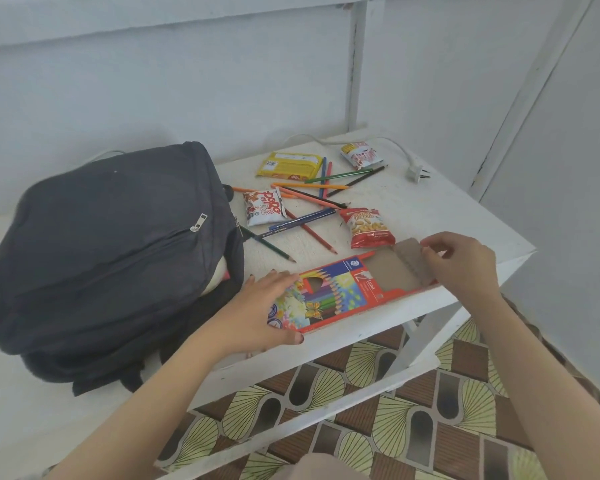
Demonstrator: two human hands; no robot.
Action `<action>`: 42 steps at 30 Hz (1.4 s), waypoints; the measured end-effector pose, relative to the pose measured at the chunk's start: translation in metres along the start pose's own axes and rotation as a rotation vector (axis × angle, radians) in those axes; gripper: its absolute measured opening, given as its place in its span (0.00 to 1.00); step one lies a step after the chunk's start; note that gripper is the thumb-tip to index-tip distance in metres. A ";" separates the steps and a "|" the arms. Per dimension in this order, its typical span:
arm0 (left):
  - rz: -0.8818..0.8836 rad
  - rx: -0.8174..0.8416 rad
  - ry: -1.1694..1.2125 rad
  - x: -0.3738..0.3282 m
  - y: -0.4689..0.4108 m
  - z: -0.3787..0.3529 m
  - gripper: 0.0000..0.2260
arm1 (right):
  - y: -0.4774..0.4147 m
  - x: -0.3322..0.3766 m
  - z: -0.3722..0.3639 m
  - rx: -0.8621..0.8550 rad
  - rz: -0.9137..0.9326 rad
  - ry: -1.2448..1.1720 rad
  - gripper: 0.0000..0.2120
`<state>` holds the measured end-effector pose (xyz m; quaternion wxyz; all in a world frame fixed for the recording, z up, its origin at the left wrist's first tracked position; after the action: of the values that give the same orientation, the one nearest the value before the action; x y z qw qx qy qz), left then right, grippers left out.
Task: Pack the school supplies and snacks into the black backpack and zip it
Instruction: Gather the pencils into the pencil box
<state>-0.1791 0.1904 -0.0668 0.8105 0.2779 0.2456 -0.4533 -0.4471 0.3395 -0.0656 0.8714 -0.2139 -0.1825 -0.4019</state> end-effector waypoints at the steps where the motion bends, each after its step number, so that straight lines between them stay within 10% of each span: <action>1: 0.004 0.005 -0.007 0.001 -0.001 0.000 0.40 | -0.001 -0.001 -0.003 0.010 -0.014 0.026 0.07; 11: -0.036 -0.203 -0.121 -0.022 -0.016 0.032 0.22 | 0.005 0.068 -0.015 -0.237 0.264 0.167 0.11; 22: -0.047 -0.263 -0.807 0.001 -0.072 0.055 0.16 | -0.004 0.125 -0.071 0.092 0.434 0.749 0.12; 35: -0.261 -0.476 -0.565 0.000 -0.079 0.055 0.07 | 0.009 0.098 0.004 -0.330 -0.013 -0.734 0.05; 42: -0.441 -0.764 0.097 -0.057 -0.079 0.063 0.05 | 0.019 0.053 0.032 -0.513 -0.192 -0.695 0.09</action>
<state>-0.2650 0.1477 -0.0019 0.7263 -0.0796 0.4868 -0.4787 -0.4049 0.3340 -0.0173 0.6359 -0.5278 -0.3779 -0.4174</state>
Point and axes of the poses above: each hand's wrist, its own y-axis away from the middle knuckle, its own z-axis out of the back of the hand, x = y × z, the point moved 2 cm from there along -y, towards the middle knuckle, and after that the axes turned 10 degrees about y, right-handed, at the moved point
